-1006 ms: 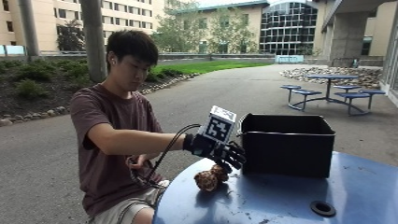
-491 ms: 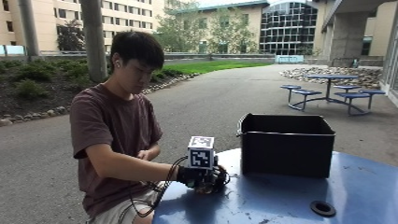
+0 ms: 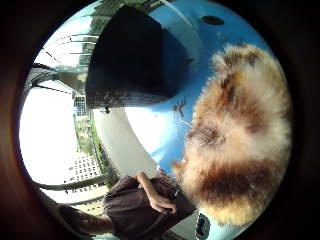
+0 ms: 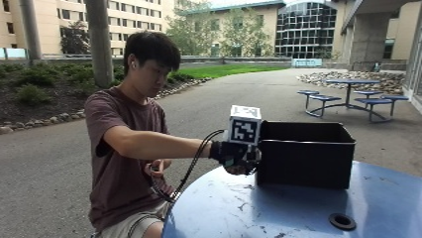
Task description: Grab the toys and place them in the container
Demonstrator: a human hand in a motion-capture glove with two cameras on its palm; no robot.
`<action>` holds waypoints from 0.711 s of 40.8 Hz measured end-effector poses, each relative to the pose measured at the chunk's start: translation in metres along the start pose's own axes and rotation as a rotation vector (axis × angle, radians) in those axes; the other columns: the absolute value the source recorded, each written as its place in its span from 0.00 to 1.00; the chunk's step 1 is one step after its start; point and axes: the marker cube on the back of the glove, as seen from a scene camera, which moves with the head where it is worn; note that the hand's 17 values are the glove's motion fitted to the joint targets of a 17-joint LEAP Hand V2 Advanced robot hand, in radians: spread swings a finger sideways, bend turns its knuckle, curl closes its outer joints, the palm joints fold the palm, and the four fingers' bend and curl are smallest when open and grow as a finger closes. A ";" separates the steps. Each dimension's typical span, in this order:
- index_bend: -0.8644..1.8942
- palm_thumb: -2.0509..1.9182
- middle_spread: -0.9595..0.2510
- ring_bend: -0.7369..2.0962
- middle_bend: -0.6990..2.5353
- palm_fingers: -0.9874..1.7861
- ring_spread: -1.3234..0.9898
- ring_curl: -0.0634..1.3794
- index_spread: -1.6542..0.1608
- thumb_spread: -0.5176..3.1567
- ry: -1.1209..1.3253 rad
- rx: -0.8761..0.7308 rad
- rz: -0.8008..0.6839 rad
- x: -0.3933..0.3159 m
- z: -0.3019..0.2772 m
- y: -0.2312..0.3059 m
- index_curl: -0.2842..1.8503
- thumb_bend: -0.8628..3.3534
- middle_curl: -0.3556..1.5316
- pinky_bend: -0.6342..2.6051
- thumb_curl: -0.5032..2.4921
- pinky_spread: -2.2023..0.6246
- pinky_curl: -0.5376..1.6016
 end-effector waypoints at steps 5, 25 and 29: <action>0.74 0.67 0.65 0.70 0.62 0.73 0.41 0.52 0.83 0.40 0.091 0.049 -0.022 -0.013 -0.079 -0.025 0.43 0.26 0.61 0.47 0.46 0.64 0.46; 0.75 0.67 0.63 0.73 0.66 0.67 0.38 0.57 0.81 0.32 0.181 0.174 -0.271 -0.225 -0.172 -0.135 0.51 0.24 0.66 0.50 0.53 0.63 0.51; 0.75 0.67 0.63 0.73 0.66 0.67 0.38 0.58 0.80 0.31 0.181 0.155 -0.343 -0.275 -0.149 -0.150 0.53 0.24 0.66 0.51 0.54 0.63 0.51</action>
